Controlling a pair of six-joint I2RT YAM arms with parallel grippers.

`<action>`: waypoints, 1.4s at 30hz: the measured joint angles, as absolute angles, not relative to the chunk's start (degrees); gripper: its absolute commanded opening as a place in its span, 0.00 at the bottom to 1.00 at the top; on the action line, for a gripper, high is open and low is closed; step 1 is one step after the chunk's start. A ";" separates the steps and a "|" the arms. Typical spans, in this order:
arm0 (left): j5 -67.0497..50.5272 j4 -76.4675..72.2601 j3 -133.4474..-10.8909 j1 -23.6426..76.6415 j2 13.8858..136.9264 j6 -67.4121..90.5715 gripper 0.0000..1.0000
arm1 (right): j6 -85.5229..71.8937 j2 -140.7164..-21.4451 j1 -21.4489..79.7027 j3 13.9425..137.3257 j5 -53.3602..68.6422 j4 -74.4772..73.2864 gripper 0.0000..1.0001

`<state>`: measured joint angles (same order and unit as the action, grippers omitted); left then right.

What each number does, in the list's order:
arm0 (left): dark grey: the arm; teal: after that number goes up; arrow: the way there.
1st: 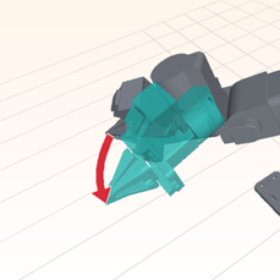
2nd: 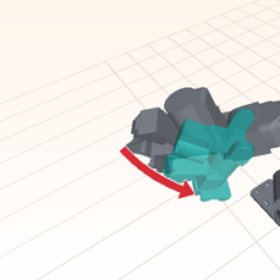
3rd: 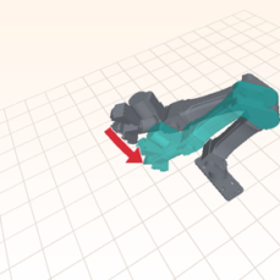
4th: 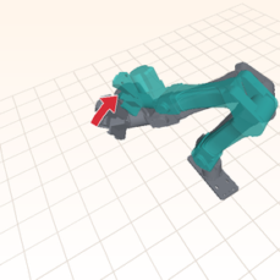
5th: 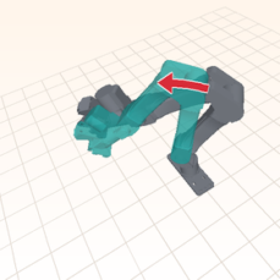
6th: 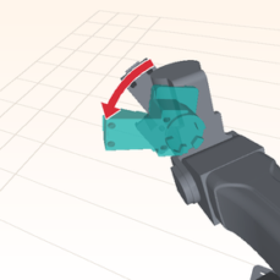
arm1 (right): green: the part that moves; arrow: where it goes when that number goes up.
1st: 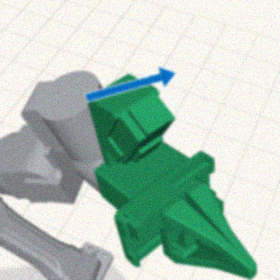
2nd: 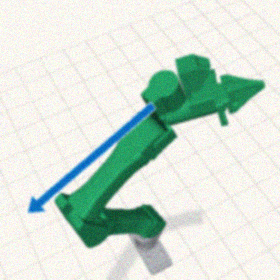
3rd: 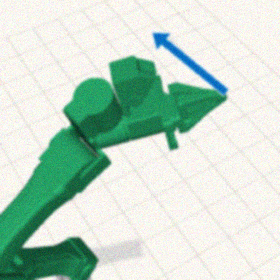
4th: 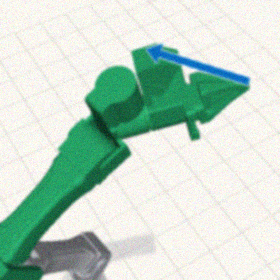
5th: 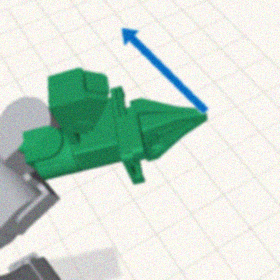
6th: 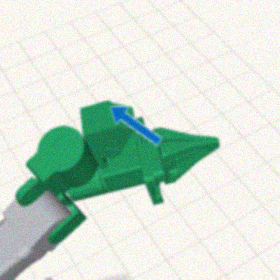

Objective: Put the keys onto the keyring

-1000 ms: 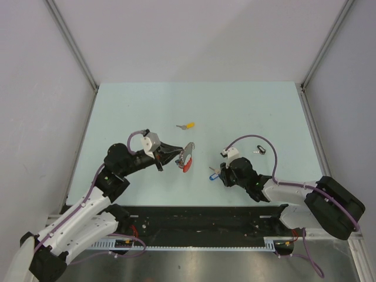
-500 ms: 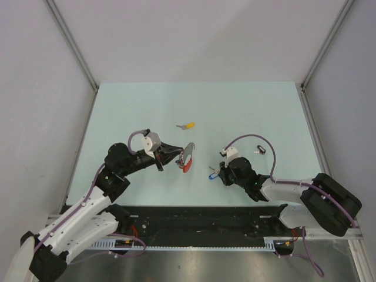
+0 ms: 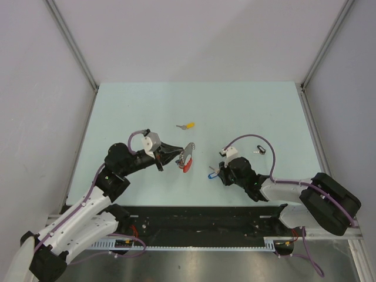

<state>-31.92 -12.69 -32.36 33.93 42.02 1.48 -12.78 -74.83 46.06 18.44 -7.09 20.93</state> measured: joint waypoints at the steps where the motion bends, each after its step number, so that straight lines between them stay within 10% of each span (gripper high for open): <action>1: -31.92 -12.71 -32.36 33.93 42.02 1.48 0.00 | -12.78 -74.94 46.06 18.44 -7.09 21.10 0.23; 15: -32.14 -12.69 -32.36 33.93 42.26 1.48 0.00 | -10.96 -76.88 46.04 19.25 -7.14 22.52 0.00; 42: -35.14 -12.73 -32.36 33.93 44.18 1.43 0.00 | -5.87 -54.72 48.75 30.92 -5.61 -3.84 0.00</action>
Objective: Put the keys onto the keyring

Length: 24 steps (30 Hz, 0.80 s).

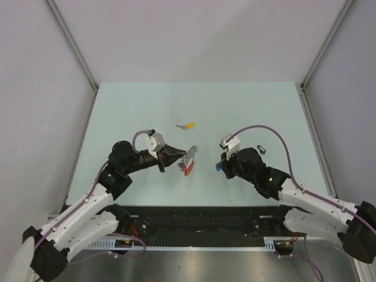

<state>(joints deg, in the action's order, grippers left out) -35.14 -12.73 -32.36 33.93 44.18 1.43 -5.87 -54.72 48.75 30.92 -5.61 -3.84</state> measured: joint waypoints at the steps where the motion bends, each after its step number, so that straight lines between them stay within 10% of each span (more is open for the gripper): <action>1: -35.88 -12.73 -32.38 33.93 44.64 1.43 0.00 | -5.54 -54.26 48.97 32.03 -5.30 -5.54 0.00; 24: -51.11 -5.96 -42.61 34.76 58.78 -6.20 0.01 | 5.32 -49.34 56.25 52.03 3.68 -24.80 0.00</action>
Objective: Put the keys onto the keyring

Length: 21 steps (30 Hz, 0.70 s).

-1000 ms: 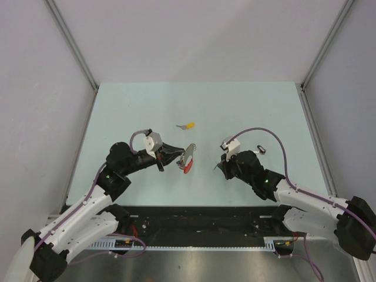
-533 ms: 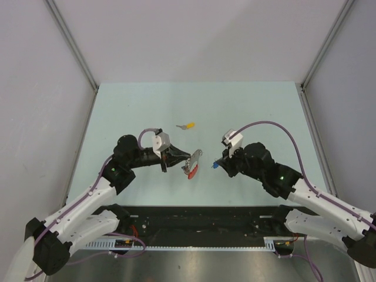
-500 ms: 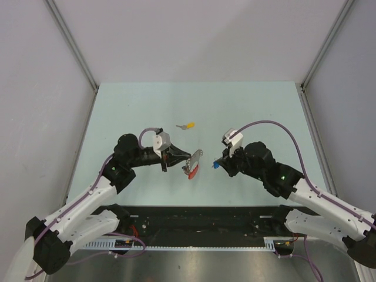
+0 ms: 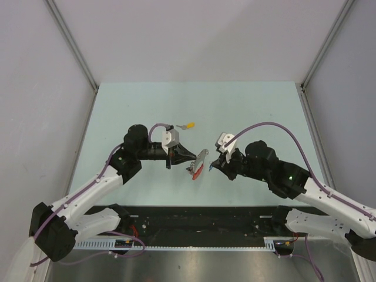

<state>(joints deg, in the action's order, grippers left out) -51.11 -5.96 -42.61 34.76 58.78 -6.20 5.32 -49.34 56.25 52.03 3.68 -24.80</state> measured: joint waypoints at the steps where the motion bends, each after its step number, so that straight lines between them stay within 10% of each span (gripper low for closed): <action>1: -51.46 -5.80 -42.61 34.76 58.78 -6.55 0.00 | 6.13 -49.34 57.28 52.23 3.22 -24.77 0.00; 21: -53.84 -8.40 -39.33 35.11 51.35 -11.27 0.00 | 21.96 -52.75 60.01 52.90 7.20 -21.12 0.00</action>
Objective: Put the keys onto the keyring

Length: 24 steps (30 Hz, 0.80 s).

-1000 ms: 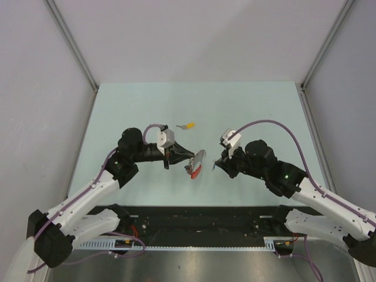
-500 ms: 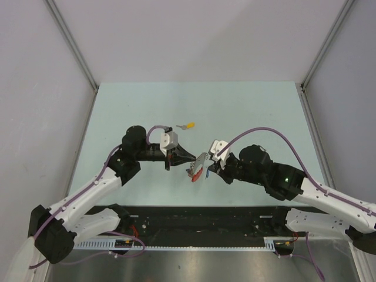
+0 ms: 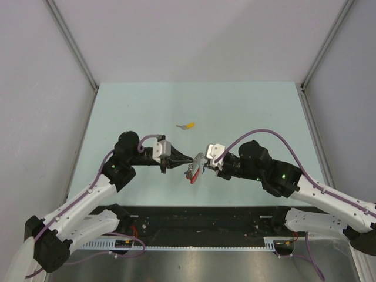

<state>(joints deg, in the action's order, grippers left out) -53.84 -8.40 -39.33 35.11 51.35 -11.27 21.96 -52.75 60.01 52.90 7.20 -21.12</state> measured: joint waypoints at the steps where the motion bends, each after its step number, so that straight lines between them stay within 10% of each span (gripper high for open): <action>1: -53.89 -8.38 -39.29 35.11 51.42 -11.66 0.00 | 22.81 -52.75 59.64 52.97 8.43 -21.12 0.00; 24: -56.27 -6.63 -38.63 35.07 50.57 -15.07 0.00 | 26.57 -52.86 59.09 53.06 12.32 -20.88 0.00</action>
